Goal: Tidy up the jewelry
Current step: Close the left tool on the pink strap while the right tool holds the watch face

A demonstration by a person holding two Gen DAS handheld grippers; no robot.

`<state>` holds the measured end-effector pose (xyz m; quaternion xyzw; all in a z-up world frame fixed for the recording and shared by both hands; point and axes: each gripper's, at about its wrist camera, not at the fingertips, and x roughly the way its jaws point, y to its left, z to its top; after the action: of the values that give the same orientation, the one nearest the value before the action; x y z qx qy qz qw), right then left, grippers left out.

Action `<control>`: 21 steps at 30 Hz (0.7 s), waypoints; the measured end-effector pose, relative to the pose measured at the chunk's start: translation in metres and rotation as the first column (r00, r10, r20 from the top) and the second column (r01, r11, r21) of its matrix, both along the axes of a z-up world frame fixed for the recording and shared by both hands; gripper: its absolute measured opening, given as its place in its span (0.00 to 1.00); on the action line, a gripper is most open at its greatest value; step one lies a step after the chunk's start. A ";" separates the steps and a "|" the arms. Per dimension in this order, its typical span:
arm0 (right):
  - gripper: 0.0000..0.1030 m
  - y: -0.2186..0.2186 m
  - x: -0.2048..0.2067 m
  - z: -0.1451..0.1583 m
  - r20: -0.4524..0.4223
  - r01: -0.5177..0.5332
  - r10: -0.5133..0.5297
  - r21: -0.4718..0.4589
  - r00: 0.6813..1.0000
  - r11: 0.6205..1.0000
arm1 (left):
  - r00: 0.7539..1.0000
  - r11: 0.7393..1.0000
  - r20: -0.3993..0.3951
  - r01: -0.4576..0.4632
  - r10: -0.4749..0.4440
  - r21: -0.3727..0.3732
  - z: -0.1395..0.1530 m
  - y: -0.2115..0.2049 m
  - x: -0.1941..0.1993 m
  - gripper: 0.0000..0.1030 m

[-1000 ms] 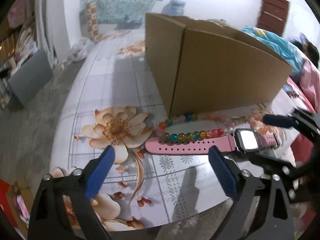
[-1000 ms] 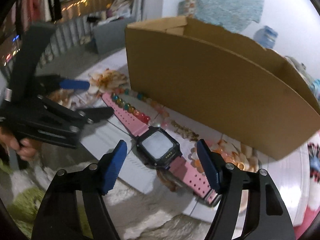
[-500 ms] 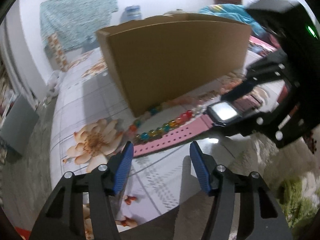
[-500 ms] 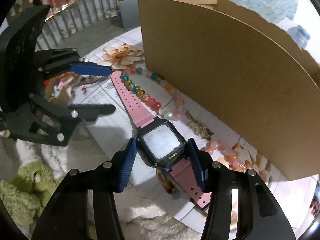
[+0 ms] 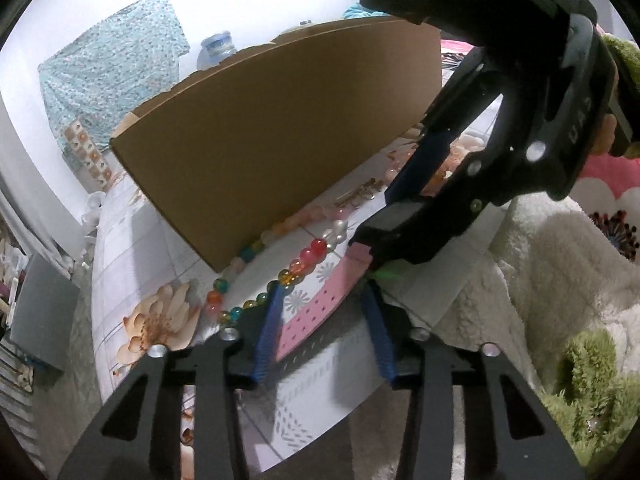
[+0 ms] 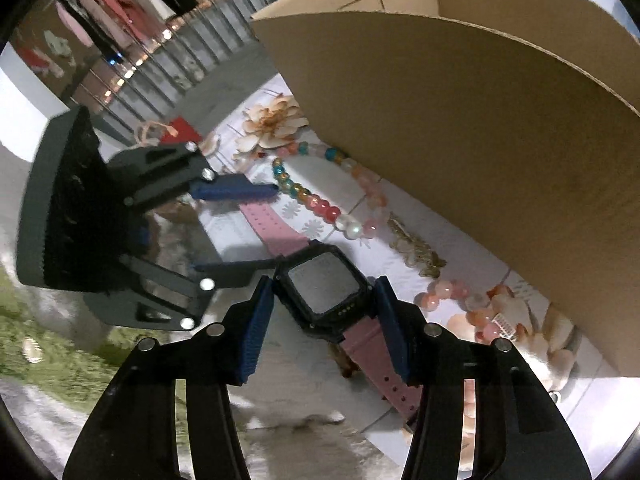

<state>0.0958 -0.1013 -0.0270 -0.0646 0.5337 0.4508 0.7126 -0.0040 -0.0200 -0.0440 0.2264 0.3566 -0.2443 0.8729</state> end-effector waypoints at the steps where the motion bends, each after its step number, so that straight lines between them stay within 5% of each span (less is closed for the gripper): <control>1: 0.47 -0.001 0.000 0.000 -0.013 0.004 -0.004 0.019 1.000 1.000 | 1.000 1.000 0.001 0.002 -0.002 0.000 0.000 -0.001 0.000 0.25; 2: 0.47 -0.003 0.001 0.001 -0.019 0.008 -0.008 0.029 1.000 1.000 | 1.000 1.000 0.002 0.001 -0.001 0.005 -0.001 -0.001 0.000 0.16; 7: 0.49 -0.010 -0.004 0.004 -0.009 0.078 -0.078 0.056 0.997 0.995 | 1.000 1.000 -0.011 0.006 -0.006 -0.010 -0.001 0.001 -0.002 0.08; 11: 0.64 -0.018 -0.018 0.013 0.055 0.135 -0.139 0.059 0.989 0.989 | 1.000 1.000 -0.017 0.011 -0.011 -0.013 -0.002 0.000 -0.003 0.07; 18: 0.64 -0.034 -0.047 0.025 0.197 0.258 -0.252 -0.006 0.947 0.966 | 0.999 0.999 -0.030 0.023 -0.023 -0.022 -0.001 0.002 0.006 0.07; 21: 0.55 -0.040 -0.053 0.028 0.289 0.318 -0.284 -0.079 0.914 0.945 | 0.999 0.999 -0.031 0.026 -0.026 -0.025 0.000 0.002 0.004 0.07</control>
<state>0.0430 -0.1409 0.0008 -0.0873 0.4605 0.2882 0.8350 0.0001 -0.0181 -0.0438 0.2165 0.3642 -0.2635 0.8667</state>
